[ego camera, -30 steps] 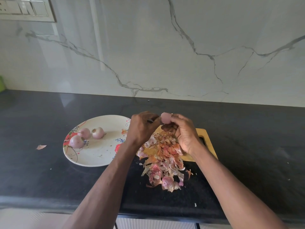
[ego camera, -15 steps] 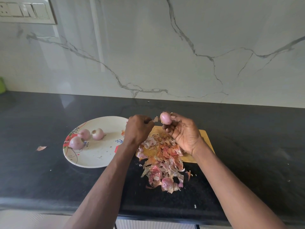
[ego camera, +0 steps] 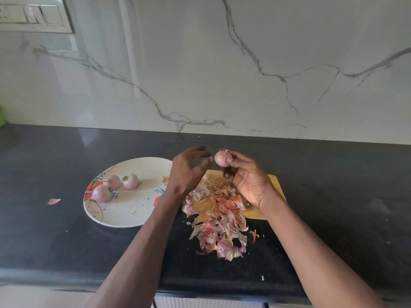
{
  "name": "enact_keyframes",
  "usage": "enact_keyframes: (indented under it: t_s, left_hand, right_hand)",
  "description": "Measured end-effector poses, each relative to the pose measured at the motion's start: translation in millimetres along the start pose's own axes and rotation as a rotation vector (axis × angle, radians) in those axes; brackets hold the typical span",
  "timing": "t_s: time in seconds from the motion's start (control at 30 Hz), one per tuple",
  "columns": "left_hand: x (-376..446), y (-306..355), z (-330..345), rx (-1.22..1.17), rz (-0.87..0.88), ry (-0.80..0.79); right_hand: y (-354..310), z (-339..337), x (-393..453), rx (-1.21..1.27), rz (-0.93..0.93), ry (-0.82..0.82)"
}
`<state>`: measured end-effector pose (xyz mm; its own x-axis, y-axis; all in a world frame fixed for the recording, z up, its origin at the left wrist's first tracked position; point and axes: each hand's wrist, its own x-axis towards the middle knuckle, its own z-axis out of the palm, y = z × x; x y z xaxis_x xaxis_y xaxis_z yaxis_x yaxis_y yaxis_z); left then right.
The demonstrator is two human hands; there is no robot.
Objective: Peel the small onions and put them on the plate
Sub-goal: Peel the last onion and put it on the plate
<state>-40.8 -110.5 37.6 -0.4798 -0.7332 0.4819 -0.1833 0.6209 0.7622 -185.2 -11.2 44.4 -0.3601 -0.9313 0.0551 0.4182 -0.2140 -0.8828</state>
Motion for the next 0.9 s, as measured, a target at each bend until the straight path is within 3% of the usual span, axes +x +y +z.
enact_keyframes:
  t_s: [0.13, 0.57, 0.9]
  left_hand:
    - [-1.0, 7.9, -6.7, -0.498, -0.069, -0.059]
    - [1.9, 15.8, -7.2, -0.809, -0.298, -0.191]
    - [2.1, 13.0, -7.4, -0.866, -0.352, -0.122]
  right_hand:
    - [-2.5, 2.0, -2.4, 0.009, -0.026, -0.016]
    - [-0.3, 3.0, -2.9, -0.200, -0.158, -0.001]
    - [-2.4, 1.1, -0.5, -0.131, -0.124, -0.018]
